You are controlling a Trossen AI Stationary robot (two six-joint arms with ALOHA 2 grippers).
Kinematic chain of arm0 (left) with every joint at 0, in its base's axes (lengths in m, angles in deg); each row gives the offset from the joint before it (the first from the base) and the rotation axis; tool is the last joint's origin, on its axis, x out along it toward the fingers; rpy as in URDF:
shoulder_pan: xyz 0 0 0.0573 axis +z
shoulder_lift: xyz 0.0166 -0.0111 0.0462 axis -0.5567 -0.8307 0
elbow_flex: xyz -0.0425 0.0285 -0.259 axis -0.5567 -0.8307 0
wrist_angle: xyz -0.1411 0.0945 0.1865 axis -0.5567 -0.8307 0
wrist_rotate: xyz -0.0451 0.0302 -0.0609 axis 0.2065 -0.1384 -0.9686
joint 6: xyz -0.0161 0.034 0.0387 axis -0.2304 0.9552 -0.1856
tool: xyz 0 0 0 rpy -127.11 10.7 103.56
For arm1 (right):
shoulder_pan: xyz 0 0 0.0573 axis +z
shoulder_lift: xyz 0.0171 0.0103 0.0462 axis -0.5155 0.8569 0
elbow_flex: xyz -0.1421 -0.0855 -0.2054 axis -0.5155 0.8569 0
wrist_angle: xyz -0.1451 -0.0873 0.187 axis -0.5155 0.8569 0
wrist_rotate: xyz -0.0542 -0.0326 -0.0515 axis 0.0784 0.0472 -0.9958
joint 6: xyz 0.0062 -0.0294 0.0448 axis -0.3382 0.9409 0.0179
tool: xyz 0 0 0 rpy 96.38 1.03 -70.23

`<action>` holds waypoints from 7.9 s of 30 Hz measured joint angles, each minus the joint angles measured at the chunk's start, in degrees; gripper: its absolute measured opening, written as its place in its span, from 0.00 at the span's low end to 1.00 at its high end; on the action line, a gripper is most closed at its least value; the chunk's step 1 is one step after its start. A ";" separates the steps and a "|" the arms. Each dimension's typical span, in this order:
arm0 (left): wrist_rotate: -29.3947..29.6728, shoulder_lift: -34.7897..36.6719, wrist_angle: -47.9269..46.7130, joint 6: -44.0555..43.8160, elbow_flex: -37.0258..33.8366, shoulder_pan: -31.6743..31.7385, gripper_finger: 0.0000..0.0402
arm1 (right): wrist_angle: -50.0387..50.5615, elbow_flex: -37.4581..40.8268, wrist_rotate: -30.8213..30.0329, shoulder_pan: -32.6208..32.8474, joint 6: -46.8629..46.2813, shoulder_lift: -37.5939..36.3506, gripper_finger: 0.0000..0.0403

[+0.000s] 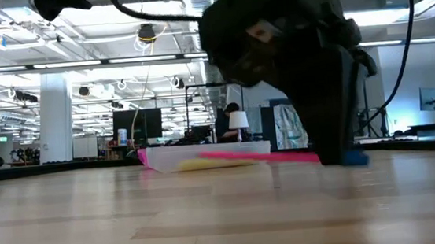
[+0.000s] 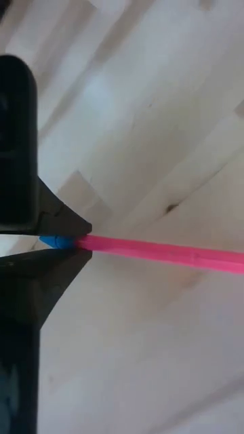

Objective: Pick & place school supplies into a supply box
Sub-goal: Put the pink pencil into the pink supply box, then move the pink supply box to the center of the table

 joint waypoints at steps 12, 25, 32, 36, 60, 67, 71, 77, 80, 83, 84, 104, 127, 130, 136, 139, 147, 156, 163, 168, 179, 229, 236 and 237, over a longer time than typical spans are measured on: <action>0.28 0.00 -0.02 0.60 0.00 0.02 0.29 | 9.39 -6.60 -4.51 -1.08 10.69 -0.14 0.02; -0.38 0.02 -0.02 -3.77 0.00 0.02 0.29 | 26.32 -11.63 -14.61 -11.22 38.08 -0.29 0.02; -1.18 0.00 -0.02 -7.97 0.00 0.01 0.29 | 26.41 -11.66 -21.80 -20.00 53.32 -0.31 0.02; -1.15 0.02 -0.02 -9.96 0.00 0.00 0.29 | 24.78 -11.66 -25.91 -24.10 61.82 -0.31 0.02; 3.78 0.00 -0.02 -15.93 0.00 0.02 0.29 | 1.31 -9.26 -24.71 -32.24 83.42 0.06 0.02; 3.78 0.00 -0.30 -15.93 0.00 0.02 0.29 | 1.81 -9.16 -24.08 -33.61 83.42 0.15 0.02; 3.80 0.02 -0.44 -15.90 0.00 0.02 0.29 | 2.11 -9.16 -21.63 -33.95 83.40 0.15 0.02; 3.80 0.02 -0.50 -15.84 0.00 0.02 0.29 | 2.21 -9.16 -21.54 -34.07 83.42 0.15 0.02; 3.80 0.01 -0.50 -15.79 0.00 0.02 0.29 | 3.30 -9.16 -21.04 -34.28 83.40 0.15 0.02; 3.80 0.02 -0.50 -15.60 0.00 0.02 0.29 | 4.22 -9.16 -20.53 -34.47 83.40 0.15 0.02; 3.80 0.01 -0.50 -15.59 0.00 0.02 0.29 | 4.57 -9.16 -20.20 -34.69 83.39 0.15 0.02; 3.79 0.01 -1.23 -14.70 0.00 0.02 0.29 | 2.17 -5.06 -21.95 -33.09 81.48 0.26 0.04; 4.76 0.02 -0.93 -12.89 0.02 0.00 0.29 | 7.47 -19.76 -21.62 -31.84 75.22 0.06 0.30; 4.98 0.02 -1.21 -12.91 0.04 0.02 0.29 | 9.77 -26.03 -20.36 -30.95 75.22 0.06 0.30; 8.43 0.04 -2.31 -13.36 0.05 0.13 0.29 | 7.43 -31.81 -15.04 -28.29 74.62 -3.72 0.30; 16.16 0.04 -0.40 -14.35 0.04 0.17 0.29 | 2.13 -31.24 -11.49 -27.05 71.98 -8.60 0.30; 8.16 0.20 15.05 11.07 0.07 0.09 0.29 | -2.52 -31.20 -11.05 -25.83 66.60 -19.15 0.30; -11.15 3.21 15.97 22.76 0.05 0.07 0.29 | -1.75 -31.15 -10.97 -23.40 63.38 -22.60 0.30; -8.58 9.84 13.76 20.68 0.07 0.09 0.29 | -3.69 -30.93 -11.52 -21.03 65.16 -26.28 0.30; -8.45 12.24 13.03 18.83 0.07 0.09 0.29 | -8.99 -24.76 -14.57 -18.87 64.51 -32.89 0.30; -10.18 10.45 13.22 20.41 0.00 0.04 0.29 | -43.41 19.63 -14.77 -17.33 58.15 -57.82 0.30; 17.74 15.86 22.61 -6.88 -22.46 1.17 0.29 | -74.69 62.02 -20.83 -23.76 45.02 -75.54 0.30; 8.46 0.51 19.59 -10.39 -16.80 7.05 0.29 | -74.89 55.22 -20.15 -24.48 44.38 -66.07 0.30; 5.09 -2.46 21.52 -8.41 -16.09 7.70 0.29 | -74.64 54.49 -20.13 -24.32 44.38 -64.57 0.30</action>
